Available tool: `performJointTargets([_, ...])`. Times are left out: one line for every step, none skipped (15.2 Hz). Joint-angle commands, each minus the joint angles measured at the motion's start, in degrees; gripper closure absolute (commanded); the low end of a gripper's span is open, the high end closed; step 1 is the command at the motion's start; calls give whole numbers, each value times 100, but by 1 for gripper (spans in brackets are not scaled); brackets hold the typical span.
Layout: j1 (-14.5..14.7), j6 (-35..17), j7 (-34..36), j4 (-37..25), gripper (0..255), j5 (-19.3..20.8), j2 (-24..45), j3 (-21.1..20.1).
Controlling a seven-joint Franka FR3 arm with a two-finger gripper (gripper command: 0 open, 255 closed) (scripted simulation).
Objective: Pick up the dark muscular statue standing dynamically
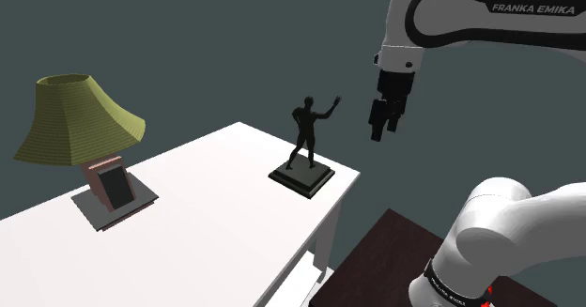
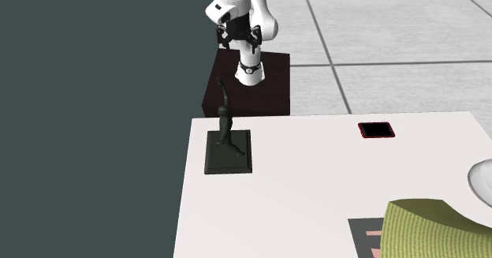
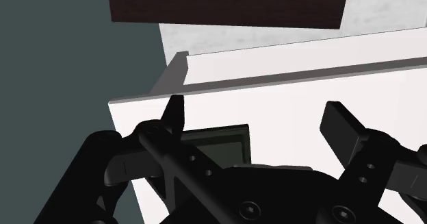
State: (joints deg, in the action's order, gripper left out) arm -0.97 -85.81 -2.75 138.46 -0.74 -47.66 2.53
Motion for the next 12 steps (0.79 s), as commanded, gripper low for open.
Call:
performJointTargets([0, 0, 0, 0, 0, 0, 0, 0])
performJointTargets([3, -165, 7, -83, 0, 8, 185, -9])
performJointTargets([6, -324, 15, -173, 0, 16, 371, -18])
performJointTargets([7, -476, 23, -269, 0, 24, 557, -26])
performJointTargets([8, -623, 31, -371, 0, 33, 743, -35])
performJointTargets([10, -763, 40, -480, 0, 42, 929, -42])
performJointTargets([11, -896, 50, -595, 0, 52, 1114, -50])
performJointTargets([12, -1023, 60, -717, 0, 63, 1300, -57])
performJointTargets([12, -1143, 71, -844, 0, 74, 1485, -64])
performJointTargets([12, -1257, 82, -977, 0, 86, 1669, -71])
performJointTargets([11, -1364, 93, -1117, 0, 98, 1853, -78])
performJointTargets([9, -1465, 104, -1262, 0, 111, 2037, -85])
